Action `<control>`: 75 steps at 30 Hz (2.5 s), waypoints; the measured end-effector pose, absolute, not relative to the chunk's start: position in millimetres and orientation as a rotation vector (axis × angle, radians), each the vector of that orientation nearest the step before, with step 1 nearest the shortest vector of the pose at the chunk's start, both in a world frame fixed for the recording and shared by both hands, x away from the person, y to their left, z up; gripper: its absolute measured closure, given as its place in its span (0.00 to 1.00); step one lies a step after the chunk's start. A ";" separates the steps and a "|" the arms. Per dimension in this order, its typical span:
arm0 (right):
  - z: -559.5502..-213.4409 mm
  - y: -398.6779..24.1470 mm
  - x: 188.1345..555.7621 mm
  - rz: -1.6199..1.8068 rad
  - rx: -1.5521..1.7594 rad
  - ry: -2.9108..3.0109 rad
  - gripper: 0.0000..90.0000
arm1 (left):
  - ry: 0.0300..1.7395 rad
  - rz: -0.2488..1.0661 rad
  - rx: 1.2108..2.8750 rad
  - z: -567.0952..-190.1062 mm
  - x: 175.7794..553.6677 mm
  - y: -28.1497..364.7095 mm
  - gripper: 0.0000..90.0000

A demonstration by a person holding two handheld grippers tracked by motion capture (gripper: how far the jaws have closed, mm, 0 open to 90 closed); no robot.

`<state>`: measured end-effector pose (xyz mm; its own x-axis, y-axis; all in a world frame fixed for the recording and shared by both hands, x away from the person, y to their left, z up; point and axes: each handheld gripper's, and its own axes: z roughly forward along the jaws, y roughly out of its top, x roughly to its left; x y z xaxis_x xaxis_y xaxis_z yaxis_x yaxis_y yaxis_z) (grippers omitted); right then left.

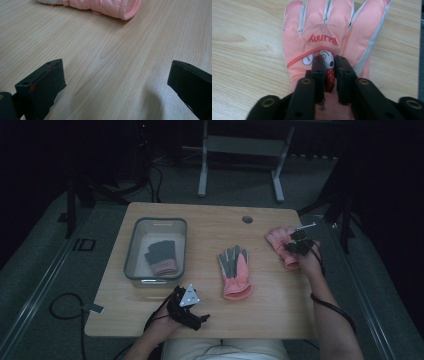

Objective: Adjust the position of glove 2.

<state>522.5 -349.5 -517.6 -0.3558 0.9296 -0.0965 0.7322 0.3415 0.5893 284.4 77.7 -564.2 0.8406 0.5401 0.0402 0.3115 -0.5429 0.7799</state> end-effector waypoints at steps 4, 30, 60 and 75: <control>-504.7 -345.5 519.0 0.622 1.488 2.150 0.96 | 0.616 0.351 2.184 -563.6 283.3 77.5 0.01; -464.3 -305.3 376.1 0.865 1.678 1.797 0.96 | 0.618 0.334 2.182 -564.1 282.6 77.2 0.01; -503.9 -310.8 385.5 0.792 1.576 1.985 0.72 | 0.622 0.326 2.186 -564.5 282.9 78.6 0.01; -515.2 -319.4 391.7 0.777 1.411 2.164 0.65 | 0.627 0.331 2.186 -564.7 283.0 78.9 0.01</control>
<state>391.7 -319.4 -515.2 -0.3822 0.9223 -0.0576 0.6748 0.3211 0.6645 283.0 78.9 -564.7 0.8414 0.5398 0.0245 0.3247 -0.5413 0.7756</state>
